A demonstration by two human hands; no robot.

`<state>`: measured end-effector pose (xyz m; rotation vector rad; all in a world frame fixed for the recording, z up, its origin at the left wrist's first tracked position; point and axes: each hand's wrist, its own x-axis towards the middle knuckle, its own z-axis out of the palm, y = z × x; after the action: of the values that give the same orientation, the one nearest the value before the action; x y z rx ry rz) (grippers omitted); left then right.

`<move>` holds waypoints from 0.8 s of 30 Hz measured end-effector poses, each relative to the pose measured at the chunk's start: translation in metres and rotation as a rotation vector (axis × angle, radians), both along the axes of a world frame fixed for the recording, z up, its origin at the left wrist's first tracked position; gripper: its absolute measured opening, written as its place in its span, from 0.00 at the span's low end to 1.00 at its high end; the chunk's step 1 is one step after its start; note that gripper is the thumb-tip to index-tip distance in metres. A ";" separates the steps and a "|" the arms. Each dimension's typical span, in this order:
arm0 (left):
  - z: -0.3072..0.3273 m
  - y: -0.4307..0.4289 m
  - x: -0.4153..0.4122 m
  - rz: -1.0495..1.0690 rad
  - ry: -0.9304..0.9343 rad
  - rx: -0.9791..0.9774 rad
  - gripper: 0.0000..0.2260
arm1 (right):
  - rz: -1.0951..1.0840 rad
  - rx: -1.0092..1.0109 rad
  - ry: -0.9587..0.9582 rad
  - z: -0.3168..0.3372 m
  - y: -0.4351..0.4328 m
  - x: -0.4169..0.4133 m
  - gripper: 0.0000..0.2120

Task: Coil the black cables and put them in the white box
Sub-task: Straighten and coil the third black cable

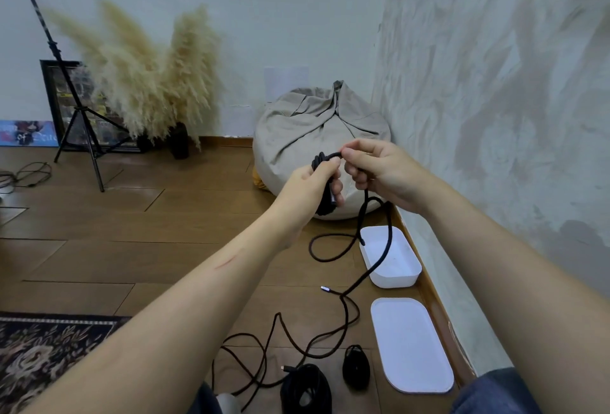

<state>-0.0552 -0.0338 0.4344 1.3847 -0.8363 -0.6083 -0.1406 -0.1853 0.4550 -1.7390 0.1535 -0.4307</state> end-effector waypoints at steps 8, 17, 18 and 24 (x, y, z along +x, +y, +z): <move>0.006 0.009 -0.009 -0.125 -0.046 0.048 0.17 | -0.092 0.000 -0.064 -0.004 0.000 -0.001 0.05; 0.027 0.020 -0.005 -0.233 0.048 -0.034 0.17 | 0.003 0.073 -0.102 -0.003 0.006 0.002 0.12; 0.027 0.022 -0.005 -0.244 0.068 -0.020 0.17 | -0.010 0.054 -0.099 -0.004 0.006 0.002 0.12; 0.021 0.020 -0.002 -0.263 0.060 0.022 0.15 | -0.149 -0.067 -0.130 -0.007 0.006 0.004 0.06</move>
<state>-0.0571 -0.0135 0.4559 1.2789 -0.9735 -0.8590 -0.1366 -0.1789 0.4483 -1.7658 0.1777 -0.6634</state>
